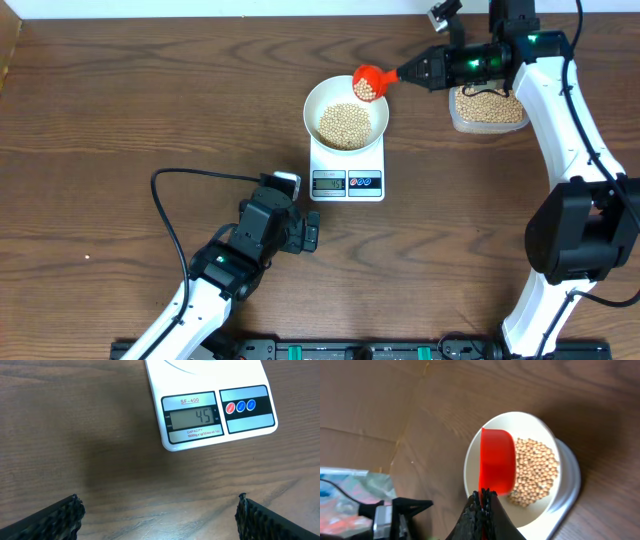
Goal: Scoop item into bowl and weigh 50g on scale
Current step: 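Tilt the scoop over the bowl to add a few more chickpeas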
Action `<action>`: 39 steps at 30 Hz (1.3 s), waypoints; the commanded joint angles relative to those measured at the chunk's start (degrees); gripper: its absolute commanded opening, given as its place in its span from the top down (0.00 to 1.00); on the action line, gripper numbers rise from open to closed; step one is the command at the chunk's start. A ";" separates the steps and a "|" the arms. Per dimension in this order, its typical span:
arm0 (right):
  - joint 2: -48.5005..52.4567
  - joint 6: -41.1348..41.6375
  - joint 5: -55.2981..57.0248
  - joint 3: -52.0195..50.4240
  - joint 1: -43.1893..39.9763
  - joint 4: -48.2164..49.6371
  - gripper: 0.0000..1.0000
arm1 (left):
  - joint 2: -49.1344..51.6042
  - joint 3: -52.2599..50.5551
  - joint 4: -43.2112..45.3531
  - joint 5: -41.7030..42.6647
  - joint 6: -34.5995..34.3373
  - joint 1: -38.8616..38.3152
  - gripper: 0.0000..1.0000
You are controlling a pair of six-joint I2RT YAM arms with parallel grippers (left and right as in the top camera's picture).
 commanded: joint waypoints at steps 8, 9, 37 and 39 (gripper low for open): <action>-1.86 -0.59 -1.70 1.31 2.01 -1.22 0.99 | 0.11 0.00 0.00 -0.72 0.37 -0.02 0.01; -1.86 -0.83 -1.49 1.31 2.19 -1.42 0.99 | 0.11 0.00 0.00 -0.72 0.37 -0.02 0.01; -2.08 -5.16 26.80 1.44 12.72 -3.15 0.99 | 0.11 0.00 0.00 -0.72 0.37 -0.02 0.01; -2.80 -6.19 27.85 1.44 13.03 -3.15 0.99 | 0.11 0.02 0.00 -0.72 0.37 -0.02 0.01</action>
